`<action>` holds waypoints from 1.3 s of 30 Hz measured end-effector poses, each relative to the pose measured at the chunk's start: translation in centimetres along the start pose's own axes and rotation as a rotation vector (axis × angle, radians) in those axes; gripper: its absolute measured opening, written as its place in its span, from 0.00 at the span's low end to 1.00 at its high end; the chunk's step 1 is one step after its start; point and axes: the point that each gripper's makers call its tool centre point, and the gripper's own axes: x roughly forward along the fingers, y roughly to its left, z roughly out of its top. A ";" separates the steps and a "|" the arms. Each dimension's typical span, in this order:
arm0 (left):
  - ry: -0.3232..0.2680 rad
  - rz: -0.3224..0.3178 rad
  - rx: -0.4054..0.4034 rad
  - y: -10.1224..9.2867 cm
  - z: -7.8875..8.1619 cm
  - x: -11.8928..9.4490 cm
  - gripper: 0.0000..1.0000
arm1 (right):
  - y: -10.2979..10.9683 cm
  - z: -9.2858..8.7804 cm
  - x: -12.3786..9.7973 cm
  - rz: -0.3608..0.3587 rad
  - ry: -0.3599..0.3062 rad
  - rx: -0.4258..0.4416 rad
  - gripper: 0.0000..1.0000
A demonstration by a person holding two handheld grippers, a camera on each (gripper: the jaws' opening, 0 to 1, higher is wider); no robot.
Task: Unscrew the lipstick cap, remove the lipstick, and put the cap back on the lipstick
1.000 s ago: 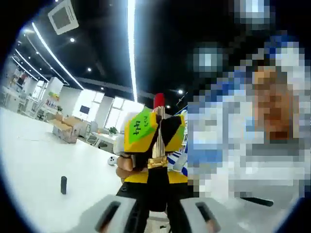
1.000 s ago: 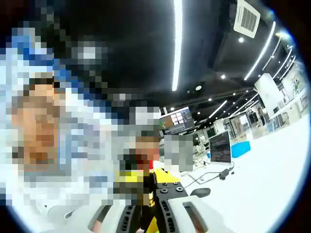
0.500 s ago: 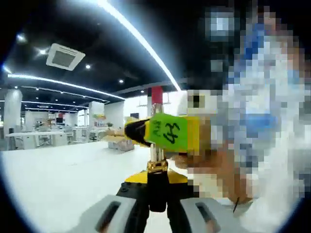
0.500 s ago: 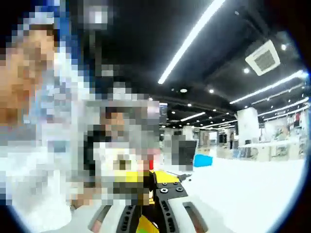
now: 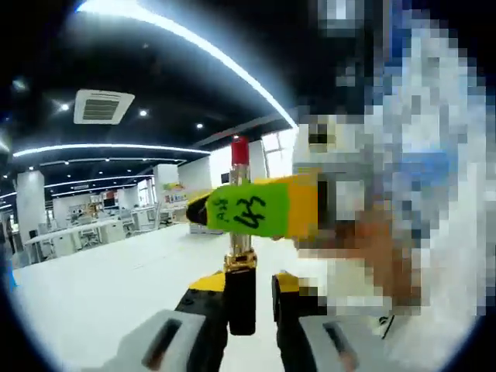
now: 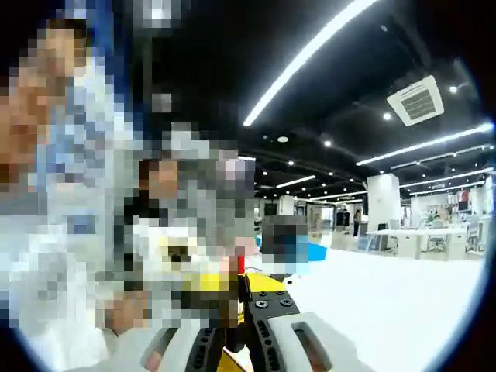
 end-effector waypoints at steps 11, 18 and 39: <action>-0.128 -0.480 -0.306 -5.2 2.4 -1.9 0.37 | 2.5 1.4 -1.1 0.253 -0.087 0.250 0.06; -0.261 -0.743 -0.567 -7.2 5.5 -4.1 0.25 | 5.4 3.0 -1.9 0.455 -0.161 0.371 0.06; -0.093 -0.280 -0.208 -3.6 1.7 -0.8 0.12 | 4.7 0.8 -0.5 0.221 -0.091 0.199 0.06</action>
